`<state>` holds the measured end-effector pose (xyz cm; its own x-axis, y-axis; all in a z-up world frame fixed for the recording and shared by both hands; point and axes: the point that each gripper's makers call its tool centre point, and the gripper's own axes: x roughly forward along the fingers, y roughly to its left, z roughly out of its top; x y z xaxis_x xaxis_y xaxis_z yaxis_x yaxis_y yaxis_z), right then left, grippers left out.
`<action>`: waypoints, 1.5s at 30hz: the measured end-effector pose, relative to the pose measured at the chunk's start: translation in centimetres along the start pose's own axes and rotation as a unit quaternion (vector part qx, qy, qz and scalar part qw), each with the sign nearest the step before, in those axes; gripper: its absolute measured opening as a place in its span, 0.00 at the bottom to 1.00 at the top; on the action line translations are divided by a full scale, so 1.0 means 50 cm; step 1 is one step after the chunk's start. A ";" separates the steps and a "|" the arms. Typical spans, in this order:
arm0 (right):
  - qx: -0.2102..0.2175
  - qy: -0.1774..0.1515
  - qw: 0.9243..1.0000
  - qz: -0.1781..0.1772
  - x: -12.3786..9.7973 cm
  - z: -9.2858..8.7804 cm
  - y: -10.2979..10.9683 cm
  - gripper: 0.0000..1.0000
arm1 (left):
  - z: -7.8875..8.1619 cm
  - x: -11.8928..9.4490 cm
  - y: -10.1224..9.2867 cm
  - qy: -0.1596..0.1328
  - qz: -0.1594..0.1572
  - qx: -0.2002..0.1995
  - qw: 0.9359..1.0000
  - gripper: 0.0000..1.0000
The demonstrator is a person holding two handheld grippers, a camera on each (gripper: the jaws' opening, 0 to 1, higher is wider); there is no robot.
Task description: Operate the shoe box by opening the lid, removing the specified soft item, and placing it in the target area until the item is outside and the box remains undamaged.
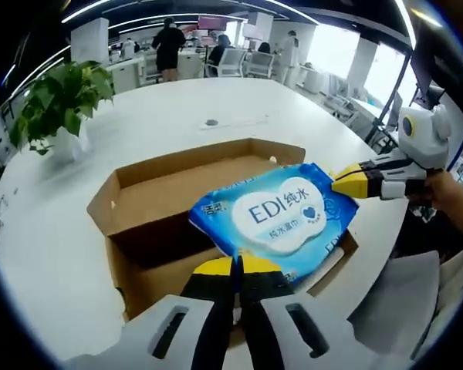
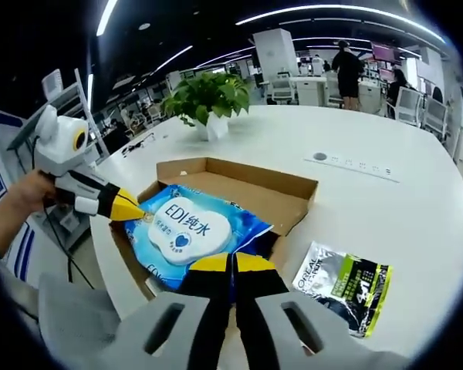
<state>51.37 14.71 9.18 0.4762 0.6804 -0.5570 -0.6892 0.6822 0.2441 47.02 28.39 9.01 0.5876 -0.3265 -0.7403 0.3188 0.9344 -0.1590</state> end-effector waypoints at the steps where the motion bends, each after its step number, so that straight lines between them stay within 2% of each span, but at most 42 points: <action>1: 0.002 -0.001 1.000 -0.001 -0.004 0.001 -0.004 0.00 | 0.003 0.001 -0.004 -0.002 -0.002 0.000 1.000 0.00; 14: 0.015 -0.013 0.999 -0.027 -0.062 0.009 -0.069 0.00 | 0.056 0.023 -0.075 -0.031 -0.023 0.013 0.999 0.00; 45: 0.035 -0.021 0.996 -0.081 -0.173 -0.011 -0.201 0.00 | 0.132 0.092 -0.226 -0.049 -0.062 0.067 0.995 0.00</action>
<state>53.89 1.82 11.11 0.6012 0.5694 -0.5606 -0.5623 0.8000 0.2094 51.04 15.40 11.68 0.6044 -0.4568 -0.6526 0.4856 0.8607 -0.1528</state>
